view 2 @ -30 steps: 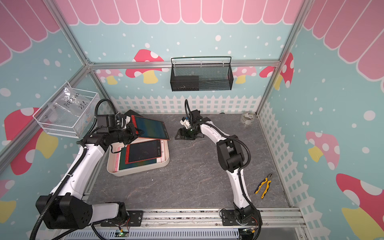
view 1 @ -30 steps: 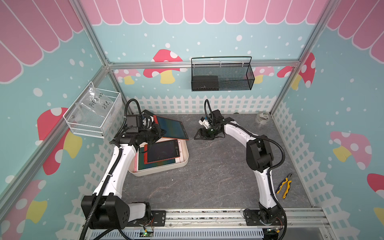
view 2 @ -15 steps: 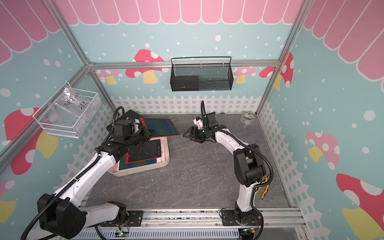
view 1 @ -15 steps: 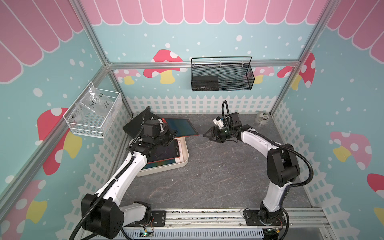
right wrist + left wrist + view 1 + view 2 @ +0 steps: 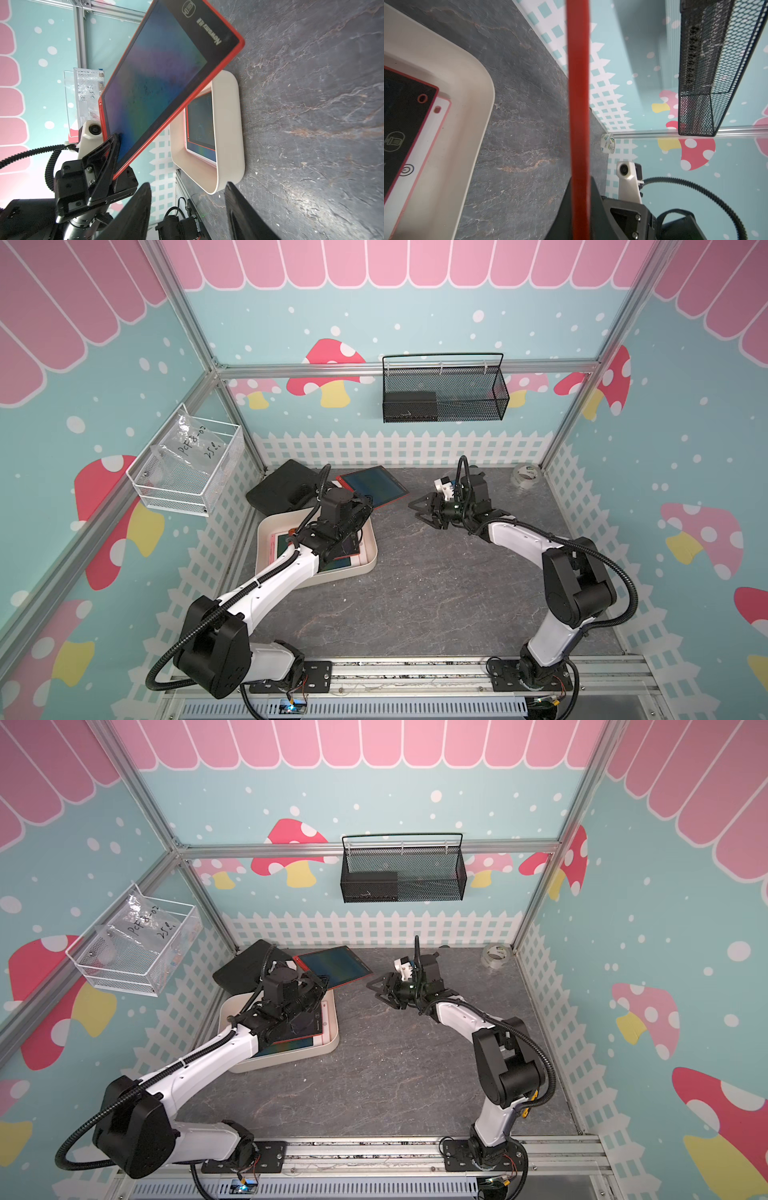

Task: Take out the writing tablet from the storage box
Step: Place the writing tablet at the center of the board.

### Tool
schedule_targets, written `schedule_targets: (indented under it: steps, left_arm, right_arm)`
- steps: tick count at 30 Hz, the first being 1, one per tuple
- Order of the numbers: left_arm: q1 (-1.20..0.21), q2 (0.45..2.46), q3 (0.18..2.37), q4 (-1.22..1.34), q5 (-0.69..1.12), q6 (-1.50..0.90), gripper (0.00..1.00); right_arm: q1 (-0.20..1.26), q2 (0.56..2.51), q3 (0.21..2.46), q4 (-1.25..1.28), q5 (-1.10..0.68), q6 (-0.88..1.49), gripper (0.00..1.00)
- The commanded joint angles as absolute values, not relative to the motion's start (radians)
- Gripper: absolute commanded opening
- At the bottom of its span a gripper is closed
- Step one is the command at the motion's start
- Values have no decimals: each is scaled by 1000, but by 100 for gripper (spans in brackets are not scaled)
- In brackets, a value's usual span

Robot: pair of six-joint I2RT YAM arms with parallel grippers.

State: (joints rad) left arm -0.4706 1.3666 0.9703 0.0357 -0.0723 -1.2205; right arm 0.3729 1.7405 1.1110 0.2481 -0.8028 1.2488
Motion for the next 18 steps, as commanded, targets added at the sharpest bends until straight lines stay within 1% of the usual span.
schedule_targets:
  steps: [1, 5, 8, 9, 18]
  left_arm:
    - [-488, 1402, 990, 137, -128, -1279, 5]
    - [-514, 1463, 1032, 138, -103, -1299, 4]
    - [-535, 1509, 1043, 164, -83, -1341, 4]
    - [-542, 1523, 1042, 181, -78, -1351, 4]
    - [-550, 1569, 1096, 179, -78, -1335, 5]
  right_arm:
    - [373, 1727, 1101, 385, -810, 1351, 58]
    - [373, 1758, 1124, 429, -821, 1381, 57]
    - [371, 1786, 1088, 578, -827, 1485, 56]
    - [371, 1796, 1086, 593, -830, 1504, 55]
    - [370, 1783, 1061, 562, -838, 1497, 53]
